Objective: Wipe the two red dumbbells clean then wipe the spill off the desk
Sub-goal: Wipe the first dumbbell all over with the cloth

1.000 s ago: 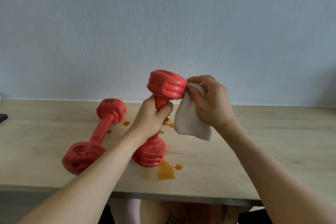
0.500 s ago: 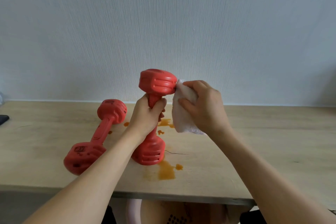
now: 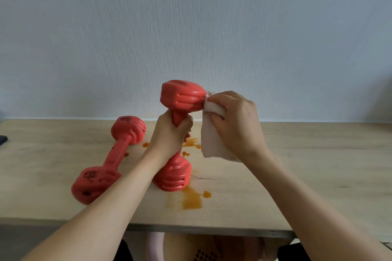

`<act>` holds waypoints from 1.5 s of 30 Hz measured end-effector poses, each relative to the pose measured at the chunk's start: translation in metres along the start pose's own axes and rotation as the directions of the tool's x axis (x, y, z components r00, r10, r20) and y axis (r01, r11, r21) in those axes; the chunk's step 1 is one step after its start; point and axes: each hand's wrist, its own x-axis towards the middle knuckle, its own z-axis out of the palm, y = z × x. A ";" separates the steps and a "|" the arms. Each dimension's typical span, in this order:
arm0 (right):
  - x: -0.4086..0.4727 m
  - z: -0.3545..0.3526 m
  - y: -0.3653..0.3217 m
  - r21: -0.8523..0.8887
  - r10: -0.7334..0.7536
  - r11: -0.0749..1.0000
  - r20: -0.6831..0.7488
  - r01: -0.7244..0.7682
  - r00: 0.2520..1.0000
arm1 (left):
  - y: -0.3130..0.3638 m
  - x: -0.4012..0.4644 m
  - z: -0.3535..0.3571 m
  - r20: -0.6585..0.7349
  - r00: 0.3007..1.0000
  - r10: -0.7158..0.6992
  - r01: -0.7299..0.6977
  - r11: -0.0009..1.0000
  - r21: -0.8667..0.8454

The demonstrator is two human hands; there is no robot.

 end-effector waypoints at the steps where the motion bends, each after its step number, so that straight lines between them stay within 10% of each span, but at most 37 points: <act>1: -0.001 -0.001 -0.003 -0.005 -0.022 1.000 -0.015 0.022 1.000 | 0.000 0.000 -0.001 0.003 1.000 0.002 -0.002 1.000 -0.013; 12: 0.000 0.007 0.017 0.062 0.121 0.990 0.054 -0.125 0.991 | 0.003 -0.003 -0.006 0.211 0.977 -0.004 0.019 0.997 -0.072; 24: -0.005 0.010 0.015 0.116 0.305 0.943 0.084 -0.313 0.949 | 0.002 -0.002 -0.013 0.123 0.992 -0.010 0.022 0.995 -0.101; 33: -0.003 0.004 -0.023 -0.107 -0.006 0.994 -0.048 0.001 0.999 | -0.004 0.002 -0.006 -0.032 0.996 0.088 -0.081 0.981 0.175; 39: 0.001 0.000 -0.001 -0.147 0.177 0.974 0.011 -0.174 0.984 | -0.006 0.001 0.002 0.020 0.993 0.114 -0.115 0.952 0.282; 45: -0.002 0.001 -0.015 -0.200 0.055 0.978 -0.022 -0.058 0.998 | -0.004 0.002 0.004 -0.012 0.988 0.155 -0.143 0.938 0.315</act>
